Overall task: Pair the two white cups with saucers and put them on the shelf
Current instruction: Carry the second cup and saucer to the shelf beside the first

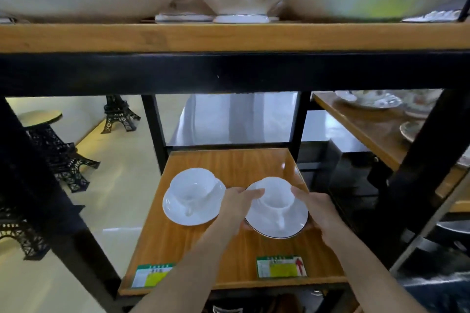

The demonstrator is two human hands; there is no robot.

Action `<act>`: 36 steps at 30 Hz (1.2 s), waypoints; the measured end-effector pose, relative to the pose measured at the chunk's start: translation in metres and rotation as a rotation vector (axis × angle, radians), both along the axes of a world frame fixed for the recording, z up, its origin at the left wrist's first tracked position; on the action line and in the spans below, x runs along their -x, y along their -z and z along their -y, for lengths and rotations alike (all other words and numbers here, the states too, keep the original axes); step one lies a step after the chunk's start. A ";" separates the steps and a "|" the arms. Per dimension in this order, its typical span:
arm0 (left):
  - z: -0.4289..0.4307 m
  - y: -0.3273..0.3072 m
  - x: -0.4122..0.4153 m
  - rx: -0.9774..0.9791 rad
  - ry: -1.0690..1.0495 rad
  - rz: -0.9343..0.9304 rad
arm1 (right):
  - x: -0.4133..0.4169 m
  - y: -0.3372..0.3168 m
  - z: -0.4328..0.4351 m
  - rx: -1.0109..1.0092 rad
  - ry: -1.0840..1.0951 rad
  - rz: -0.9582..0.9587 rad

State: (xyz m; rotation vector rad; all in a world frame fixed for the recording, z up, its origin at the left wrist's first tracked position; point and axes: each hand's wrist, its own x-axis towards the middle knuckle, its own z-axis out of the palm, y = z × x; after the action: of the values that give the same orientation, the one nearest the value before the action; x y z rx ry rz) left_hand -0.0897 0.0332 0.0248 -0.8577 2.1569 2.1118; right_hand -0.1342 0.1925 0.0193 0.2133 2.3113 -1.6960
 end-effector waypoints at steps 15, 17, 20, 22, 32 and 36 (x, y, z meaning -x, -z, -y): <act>-0.002 0.008 0.038 -0.013 -0.052 0.044 | 0.041 0.012 0.008 -0.046 0.031 -0.007; -0.003 0.008 0.040 0.013 -0.051 0.064 | 0.041 0.013 0.008 -0.062 0.027 -0.019; -0.004 0.009 0.041 0.081 -0.021 0.084 | 0.041 0.019 0.007 -0.188 0.003 -0.078; -0.007 0.010 0.041 0.246 0.013 0.069 | 0.038 0.021 0.007 -0.327 0.015 -0.215; -0.021 0.011 0.024 0.202 -0.086 -0.133 | 0.019 0.008 0.005 -0.035 -0.051 -0.281; -0.025 0.014 0.024 0.247 -0.093 -0.127 | 0.023 0.007 0.003 0.007 -0.054 -0.258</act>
State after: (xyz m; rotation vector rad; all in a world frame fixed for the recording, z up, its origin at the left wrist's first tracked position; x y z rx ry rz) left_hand -0.1133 0.0586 0.0106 -0.8770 2.5318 2.0187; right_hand -0.1568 0.1892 0.0124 -0.0739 2.4650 -1.7965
